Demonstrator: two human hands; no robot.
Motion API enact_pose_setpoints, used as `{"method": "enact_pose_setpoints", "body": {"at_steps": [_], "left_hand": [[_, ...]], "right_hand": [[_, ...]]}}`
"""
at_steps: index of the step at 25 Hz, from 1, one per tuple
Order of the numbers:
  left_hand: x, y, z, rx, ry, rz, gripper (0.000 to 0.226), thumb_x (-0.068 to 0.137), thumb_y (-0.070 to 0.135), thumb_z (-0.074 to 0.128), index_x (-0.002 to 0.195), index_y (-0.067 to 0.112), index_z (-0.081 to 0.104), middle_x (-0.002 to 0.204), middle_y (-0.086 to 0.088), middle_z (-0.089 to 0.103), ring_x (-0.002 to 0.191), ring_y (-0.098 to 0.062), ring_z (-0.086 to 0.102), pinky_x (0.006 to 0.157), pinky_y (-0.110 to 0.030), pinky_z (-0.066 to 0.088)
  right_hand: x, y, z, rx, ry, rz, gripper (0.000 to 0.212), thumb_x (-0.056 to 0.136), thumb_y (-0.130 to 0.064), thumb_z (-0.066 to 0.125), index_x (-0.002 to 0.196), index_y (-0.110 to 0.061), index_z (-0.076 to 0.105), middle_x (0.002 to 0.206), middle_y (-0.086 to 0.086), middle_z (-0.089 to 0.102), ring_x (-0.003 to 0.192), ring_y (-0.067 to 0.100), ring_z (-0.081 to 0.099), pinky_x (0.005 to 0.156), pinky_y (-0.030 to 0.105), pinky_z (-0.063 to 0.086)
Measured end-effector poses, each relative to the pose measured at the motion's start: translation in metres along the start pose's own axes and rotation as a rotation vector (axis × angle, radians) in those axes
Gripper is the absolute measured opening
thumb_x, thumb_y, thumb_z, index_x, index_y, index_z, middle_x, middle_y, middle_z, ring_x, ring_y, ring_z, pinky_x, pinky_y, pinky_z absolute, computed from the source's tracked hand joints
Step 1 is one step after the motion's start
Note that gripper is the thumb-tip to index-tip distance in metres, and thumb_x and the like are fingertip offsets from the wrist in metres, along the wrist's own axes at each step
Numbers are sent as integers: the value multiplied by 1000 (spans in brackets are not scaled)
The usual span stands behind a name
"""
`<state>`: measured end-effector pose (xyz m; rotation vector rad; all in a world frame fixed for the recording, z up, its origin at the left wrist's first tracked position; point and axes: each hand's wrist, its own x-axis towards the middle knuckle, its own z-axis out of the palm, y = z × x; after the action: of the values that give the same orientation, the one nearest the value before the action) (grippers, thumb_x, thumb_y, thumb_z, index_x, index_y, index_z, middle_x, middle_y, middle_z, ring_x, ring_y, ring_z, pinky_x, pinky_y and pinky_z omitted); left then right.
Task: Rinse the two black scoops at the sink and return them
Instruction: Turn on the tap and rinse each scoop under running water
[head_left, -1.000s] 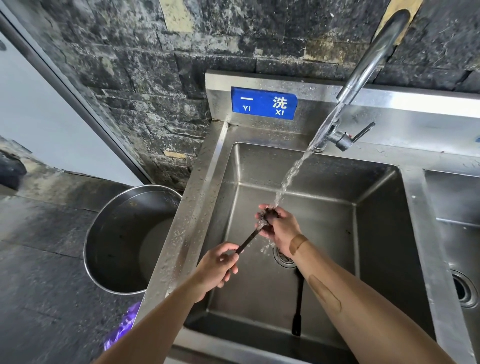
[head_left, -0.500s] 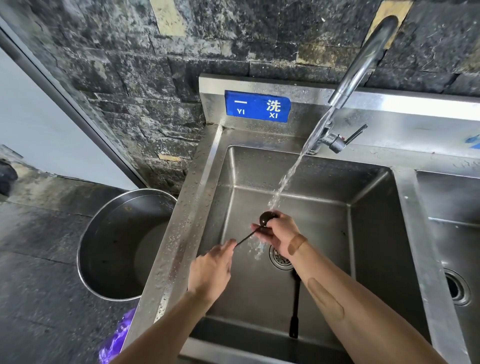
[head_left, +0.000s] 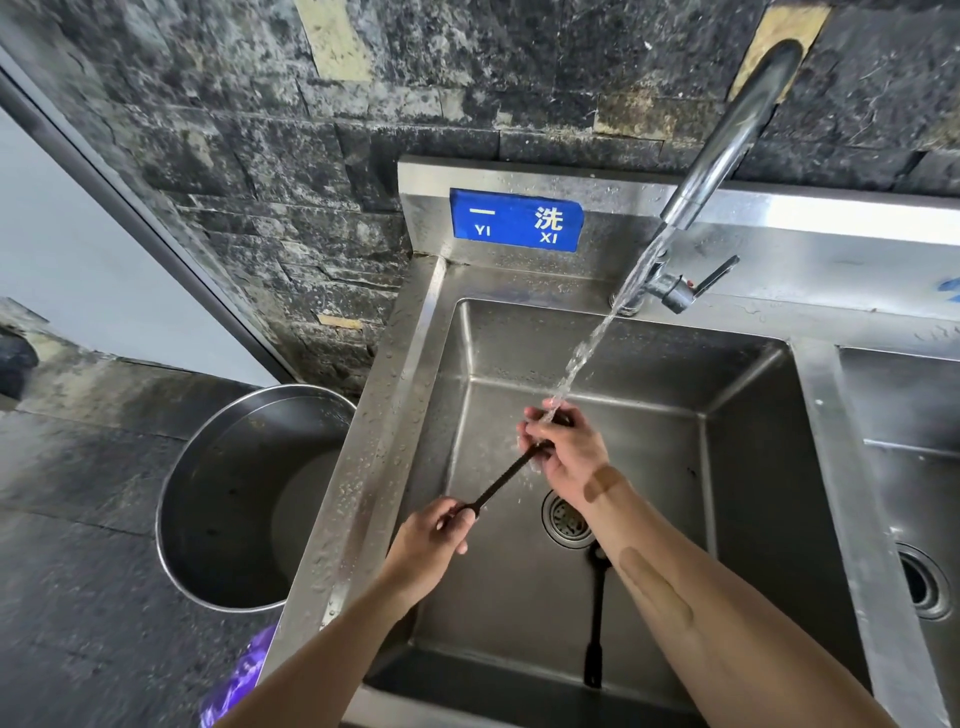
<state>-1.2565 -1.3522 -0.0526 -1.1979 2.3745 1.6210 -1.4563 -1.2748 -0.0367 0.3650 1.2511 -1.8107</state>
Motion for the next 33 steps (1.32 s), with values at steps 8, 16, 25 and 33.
{"method": "enact_pose_setpoints", "body": {"at_steps": [8,16,25,33], "left_hand": [[-5,-6,6,-227,-66,-84,19,98,25,50,85,14,58,49,8,51,45,-7,39,42,-17,29],[-2,-7,9,-175,-16,-42,18,96,28,51,83,21,61,53,7,55,48,-8,43,52,-26,34],[-1,-19,11,-141,250,23,29,88,23,68,111,39,71,79,6,65,69,5,59,63,-5,42],[-12,-25,2,-298,151,-154,24,86,16,69,96,37,75,58,8,64,52,-3,54,51,-21,46]], "right_hand": [[-3,-3,3,57,-68,56,22,101,-19,46,109,-4,61,89,16,67,71,28,66,66,40,56],[-6,-1,8,-384,74,-45,29,98,-42,49,103,-16,58,86,10,74,66,23,74,52,31,59],[-9,-9,-11,-123,67,113,27,94,4,51,107,-17,64,103,21,61,94,36,67,69,45,60],[-12,3,0,-274,-47,56,35,99,5,41,128,-10,52,110,16,69,88,26,74,73,37,62]]}}
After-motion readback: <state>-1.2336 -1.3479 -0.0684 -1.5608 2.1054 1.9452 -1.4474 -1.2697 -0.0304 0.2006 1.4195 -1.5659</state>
